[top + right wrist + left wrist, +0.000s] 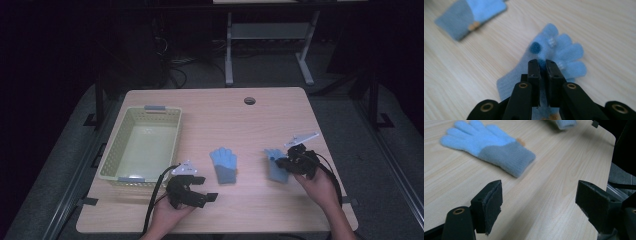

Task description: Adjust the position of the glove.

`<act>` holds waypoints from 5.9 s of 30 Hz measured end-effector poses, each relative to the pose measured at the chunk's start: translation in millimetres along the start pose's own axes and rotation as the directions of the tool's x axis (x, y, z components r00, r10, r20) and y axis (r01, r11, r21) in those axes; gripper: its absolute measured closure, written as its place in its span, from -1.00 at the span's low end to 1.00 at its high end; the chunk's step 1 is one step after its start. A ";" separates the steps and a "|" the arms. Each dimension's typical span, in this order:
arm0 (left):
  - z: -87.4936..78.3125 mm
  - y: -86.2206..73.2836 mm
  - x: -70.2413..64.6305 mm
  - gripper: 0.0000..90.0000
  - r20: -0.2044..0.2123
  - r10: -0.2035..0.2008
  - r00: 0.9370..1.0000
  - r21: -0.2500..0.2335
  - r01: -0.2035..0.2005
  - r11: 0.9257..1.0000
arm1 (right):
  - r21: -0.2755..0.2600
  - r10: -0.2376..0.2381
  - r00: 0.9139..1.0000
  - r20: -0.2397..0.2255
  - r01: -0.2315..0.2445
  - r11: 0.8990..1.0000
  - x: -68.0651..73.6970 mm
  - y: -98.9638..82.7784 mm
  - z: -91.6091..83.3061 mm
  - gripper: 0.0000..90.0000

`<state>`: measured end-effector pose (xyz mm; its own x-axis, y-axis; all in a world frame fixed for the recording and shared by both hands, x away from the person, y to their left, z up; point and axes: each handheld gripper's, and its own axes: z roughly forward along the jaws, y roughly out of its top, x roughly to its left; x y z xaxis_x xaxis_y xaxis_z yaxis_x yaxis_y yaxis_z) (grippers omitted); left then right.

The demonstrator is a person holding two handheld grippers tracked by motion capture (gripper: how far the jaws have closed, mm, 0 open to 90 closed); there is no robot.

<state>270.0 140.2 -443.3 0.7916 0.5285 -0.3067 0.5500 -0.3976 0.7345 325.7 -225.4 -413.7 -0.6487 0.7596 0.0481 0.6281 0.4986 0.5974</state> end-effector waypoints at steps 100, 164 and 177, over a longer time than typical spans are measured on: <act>43.5 23.1 43.3 0.00 -0.069 -0.433 0.899 -0.046 0.431 0.901 | 0.033 0.336 0.888 -0.315 -0.343 0.939 52.3 40.5 93.2 0.02; 1.9 65.0 48.6 0.75 0.204 -0.363 0.909 -0.064 0.382 0.922 | -0.169 0.264 0.859 -0.438 -0.367 0.915 81.2 60.9 39.9 0.70; -23.8 74.5 57.0 0.76 0.202 -0.337 0.920 -0.079 0.358 0.930 | -0.195 0.229 0.864 -0.449 -0.345 0.918 90.6 85.6 34.5 0.69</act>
<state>349.8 158.6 -391.7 0.5966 0.4682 -0.6518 0.7742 -0.1218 0.6211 335.6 -99.5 -385.8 -0.6091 0.5827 0.5380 0.7169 0.1144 0.6877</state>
